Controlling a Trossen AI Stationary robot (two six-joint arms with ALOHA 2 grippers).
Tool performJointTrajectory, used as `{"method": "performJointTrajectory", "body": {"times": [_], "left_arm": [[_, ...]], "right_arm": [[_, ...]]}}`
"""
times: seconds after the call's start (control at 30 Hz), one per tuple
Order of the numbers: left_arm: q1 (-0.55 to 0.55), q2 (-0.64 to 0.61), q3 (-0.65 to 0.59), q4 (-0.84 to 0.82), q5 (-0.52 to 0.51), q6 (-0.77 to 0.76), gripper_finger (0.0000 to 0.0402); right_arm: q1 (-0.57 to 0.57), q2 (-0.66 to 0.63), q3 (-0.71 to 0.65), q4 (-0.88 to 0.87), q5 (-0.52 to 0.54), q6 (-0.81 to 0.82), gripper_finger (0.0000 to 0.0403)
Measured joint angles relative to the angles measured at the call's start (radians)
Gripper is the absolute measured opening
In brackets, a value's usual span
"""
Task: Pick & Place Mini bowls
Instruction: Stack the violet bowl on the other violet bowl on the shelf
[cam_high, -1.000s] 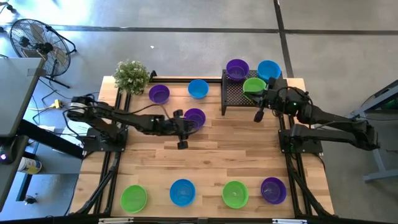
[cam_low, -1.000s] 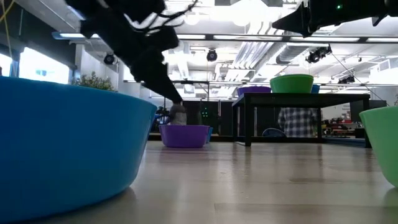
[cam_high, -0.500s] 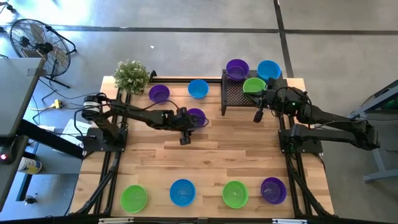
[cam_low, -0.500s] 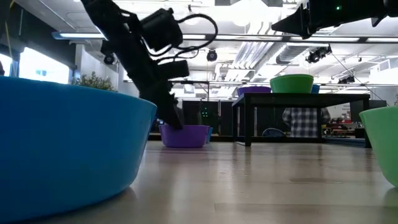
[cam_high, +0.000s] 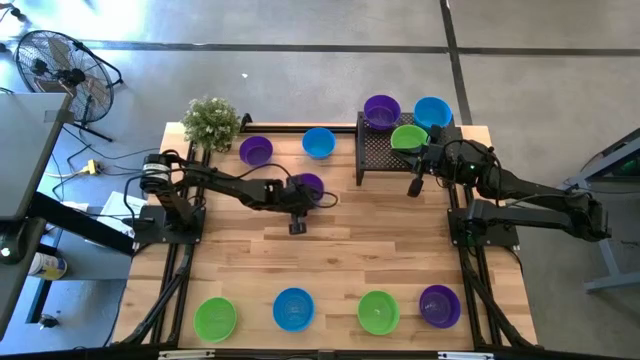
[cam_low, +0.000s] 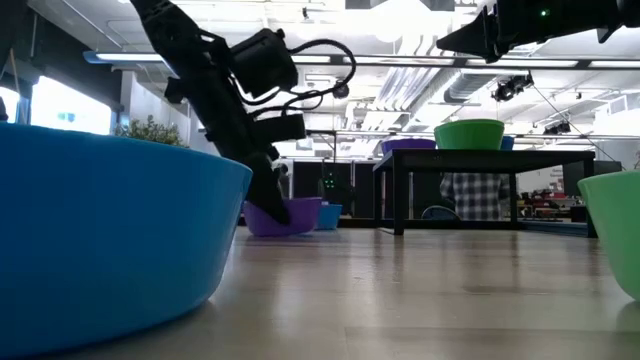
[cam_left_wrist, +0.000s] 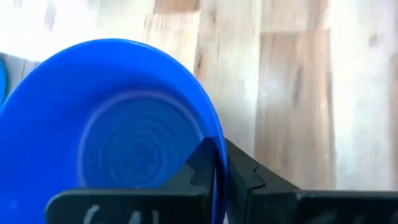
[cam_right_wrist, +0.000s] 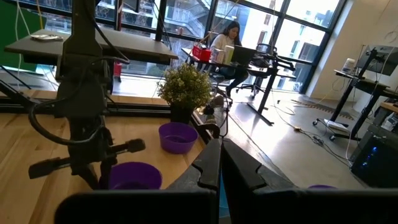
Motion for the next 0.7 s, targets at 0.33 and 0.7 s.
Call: {"method": "performJointTrajectory", "body": {"times": [0.33, 0.7], "left_arm": [[-0.109, 0.041, 0.137, 0.036, 0.109, 0.038, 0.0007], [-0.122, 0.249, 0.387, 0.035, 0.177, 0.107, 0.0003]], "right_arm": [[0.0, 0.0, 0.0, 0.002, 0.0, 0.001, 0.0002], [0.0, 0.0, 0.0, -0.009, 0.0, 0.003, 0.0002]]}}
